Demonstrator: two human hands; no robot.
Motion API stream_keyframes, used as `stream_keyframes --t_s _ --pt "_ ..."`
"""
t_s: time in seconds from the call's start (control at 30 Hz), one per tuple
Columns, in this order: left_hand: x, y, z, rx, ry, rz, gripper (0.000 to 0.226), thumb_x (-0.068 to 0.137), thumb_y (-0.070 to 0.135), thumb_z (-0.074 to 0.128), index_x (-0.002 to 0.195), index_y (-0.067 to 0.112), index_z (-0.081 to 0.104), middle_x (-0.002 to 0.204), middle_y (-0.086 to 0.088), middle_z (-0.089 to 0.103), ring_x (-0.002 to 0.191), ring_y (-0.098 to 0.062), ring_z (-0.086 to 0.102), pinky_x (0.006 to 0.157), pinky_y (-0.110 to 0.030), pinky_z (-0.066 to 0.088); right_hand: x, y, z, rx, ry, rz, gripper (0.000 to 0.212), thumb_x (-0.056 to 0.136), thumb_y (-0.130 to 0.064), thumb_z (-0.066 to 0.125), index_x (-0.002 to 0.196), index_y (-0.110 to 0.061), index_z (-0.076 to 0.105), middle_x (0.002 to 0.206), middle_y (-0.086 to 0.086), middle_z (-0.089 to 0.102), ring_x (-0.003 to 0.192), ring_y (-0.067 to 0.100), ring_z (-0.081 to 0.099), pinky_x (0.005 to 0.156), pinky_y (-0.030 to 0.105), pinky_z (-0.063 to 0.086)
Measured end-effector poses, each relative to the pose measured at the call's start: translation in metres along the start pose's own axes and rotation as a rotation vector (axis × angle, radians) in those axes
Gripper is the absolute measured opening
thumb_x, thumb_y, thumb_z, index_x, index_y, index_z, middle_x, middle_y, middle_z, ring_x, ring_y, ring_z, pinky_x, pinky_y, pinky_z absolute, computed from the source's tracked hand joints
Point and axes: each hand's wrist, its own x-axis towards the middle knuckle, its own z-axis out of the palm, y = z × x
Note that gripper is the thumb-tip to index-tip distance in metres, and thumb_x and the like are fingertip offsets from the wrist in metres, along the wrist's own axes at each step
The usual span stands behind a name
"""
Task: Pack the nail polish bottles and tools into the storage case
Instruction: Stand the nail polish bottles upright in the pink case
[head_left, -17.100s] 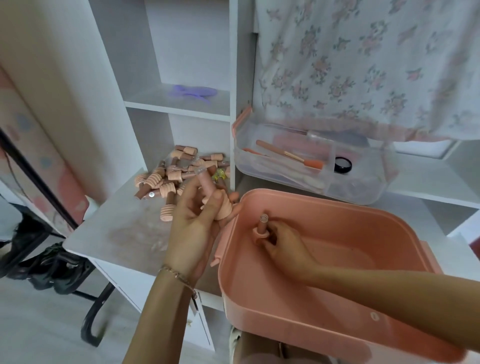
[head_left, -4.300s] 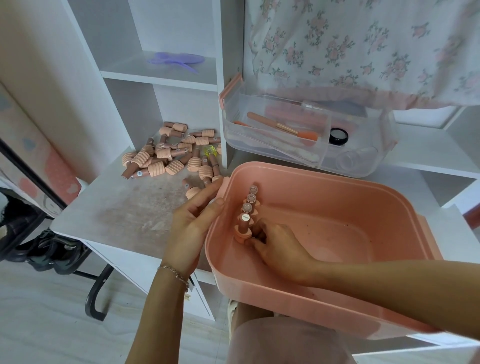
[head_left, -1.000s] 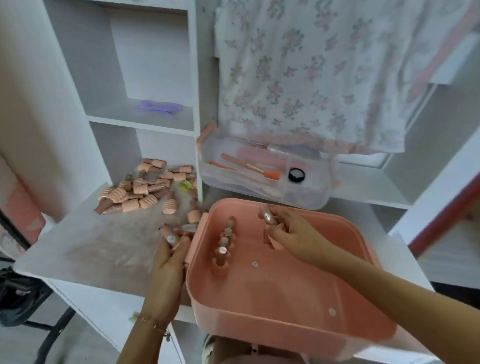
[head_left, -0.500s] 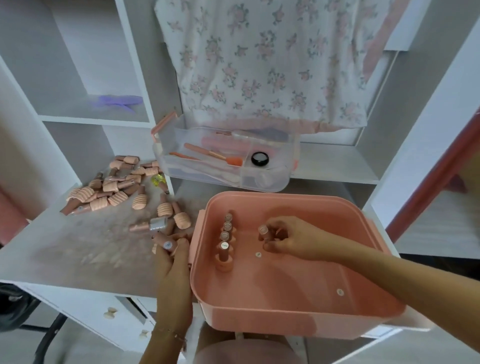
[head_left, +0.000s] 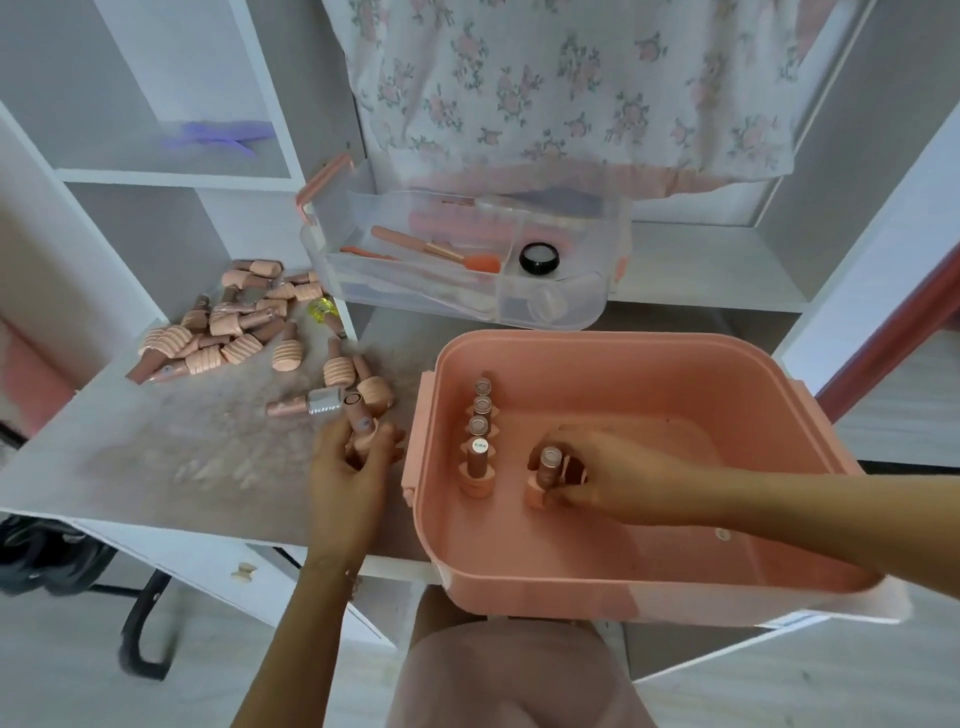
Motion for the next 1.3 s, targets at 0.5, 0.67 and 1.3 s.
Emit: stream_keyframes --t_s 0.5,0.67,1.3 --pt "0.008 -0.034 -0.009 -0.059 0.077 0.038 0.026 0.086 0.009 0.062 0.079 0.034 0.062 0.074 0.010 0.064 0.063 0.008 0.056 0.062 -0.007 0.045 0.003 -0.001 0.028 -0.021 -0.075 -0.013 0.026 0.081 -0.019 0.061 0.075 -0.033 0.039 0.072 -0.016 0.047 0.065 0.001 0.046 0.059 0.007 0.035" --pt "0.009 -0.036 -0.012 -0.052 0.069 0.045 0.025 0.086 0.010 0.062 0.079 0.034 0.061 0.075 0.010 0.064 0.066 0.000 0.055 0.064 -0.011 0.045 0.002 0.000 0.029 -0.035 -0.085 0.016 0.031 0.083 -0.019 0.062 0.071 -0.033 0.037 0.067 -0.018 0.048 0.060 -0.007 0.046 0.057 0.006 0.036" --pt "0.009 -0.039 -0.010 -0.081 0.049 0.052 0.024 0.086 0.012 0.062 0.082 0.036 0.062 0.076 0.011 0.064 0.066 0.008 0.056 0.065 -0.008 0.046 0.015 -0.013 0.047 0.018 0.074 -0.041 0.015 0.082 -0.023 0.064 0.092 -0.012 0.058 0.093 0.005 0.068 0.085 0.023 0.061 0.074 0.032 0.044"
